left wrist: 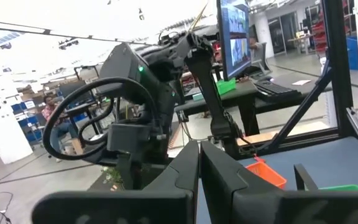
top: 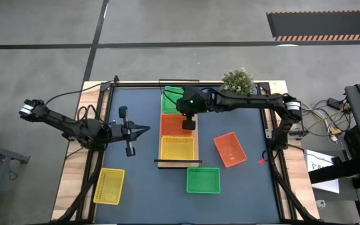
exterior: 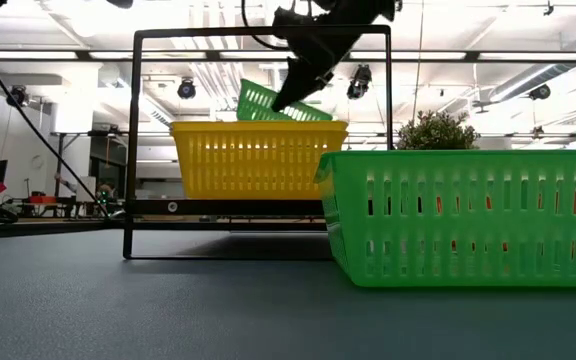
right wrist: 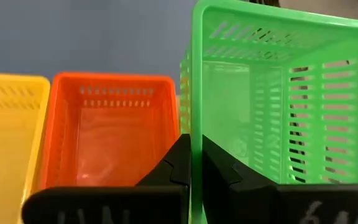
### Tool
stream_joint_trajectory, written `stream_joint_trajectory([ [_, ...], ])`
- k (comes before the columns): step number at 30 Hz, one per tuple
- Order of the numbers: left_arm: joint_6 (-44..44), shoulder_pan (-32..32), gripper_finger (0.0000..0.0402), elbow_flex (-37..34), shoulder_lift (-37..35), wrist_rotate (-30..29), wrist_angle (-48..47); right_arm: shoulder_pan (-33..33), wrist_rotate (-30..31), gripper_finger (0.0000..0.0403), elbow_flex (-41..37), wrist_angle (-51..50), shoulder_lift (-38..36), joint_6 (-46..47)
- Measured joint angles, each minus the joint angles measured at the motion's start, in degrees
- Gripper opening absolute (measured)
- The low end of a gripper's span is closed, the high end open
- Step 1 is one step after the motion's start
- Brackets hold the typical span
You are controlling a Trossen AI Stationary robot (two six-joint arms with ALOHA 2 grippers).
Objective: Stack baskets on shelf by color
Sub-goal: Stack the top green bin on top of the green bin on the shelf
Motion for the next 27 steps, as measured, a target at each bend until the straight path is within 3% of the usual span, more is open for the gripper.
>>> stream_joint_trajectory([
  [15, 0.02, 0.04, 0.0000, -1.12, -3.74, 0.01, 0.09, -4.34, -1.77, 0.0009, -0.82, 5.33, 2.92, -3.17],
  [27, 0.04, 0.02, 0.0000, -1.12, -2.85, 0.02, 0.13, -4.85, -1.53, 0.0042, -1.70, 5.66, 2.93, -2.09],
])
